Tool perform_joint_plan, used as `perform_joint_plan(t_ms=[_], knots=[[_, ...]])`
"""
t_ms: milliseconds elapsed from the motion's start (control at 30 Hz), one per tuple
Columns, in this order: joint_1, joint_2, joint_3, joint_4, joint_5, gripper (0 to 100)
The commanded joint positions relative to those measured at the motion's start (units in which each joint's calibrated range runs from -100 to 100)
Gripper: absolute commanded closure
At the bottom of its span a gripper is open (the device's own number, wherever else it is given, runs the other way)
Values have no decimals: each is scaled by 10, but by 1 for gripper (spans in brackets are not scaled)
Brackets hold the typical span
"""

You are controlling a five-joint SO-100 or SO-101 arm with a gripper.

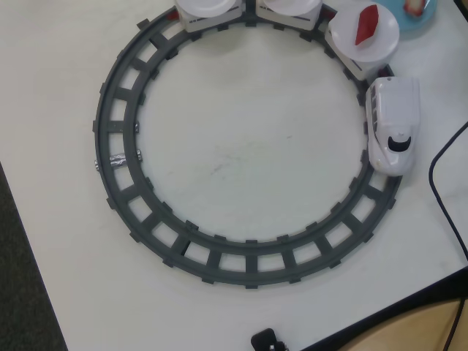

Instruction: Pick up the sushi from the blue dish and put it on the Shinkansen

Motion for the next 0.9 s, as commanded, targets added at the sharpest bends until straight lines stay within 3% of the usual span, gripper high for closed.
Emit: perform_joint_plan(t_ms=[0, 500, 867], knots=[[-2, 64, -114, 34, 47, 77], [-41, 240, -264, 51, 66, 77], [-38, 269, -275, 49, 67, 78]])
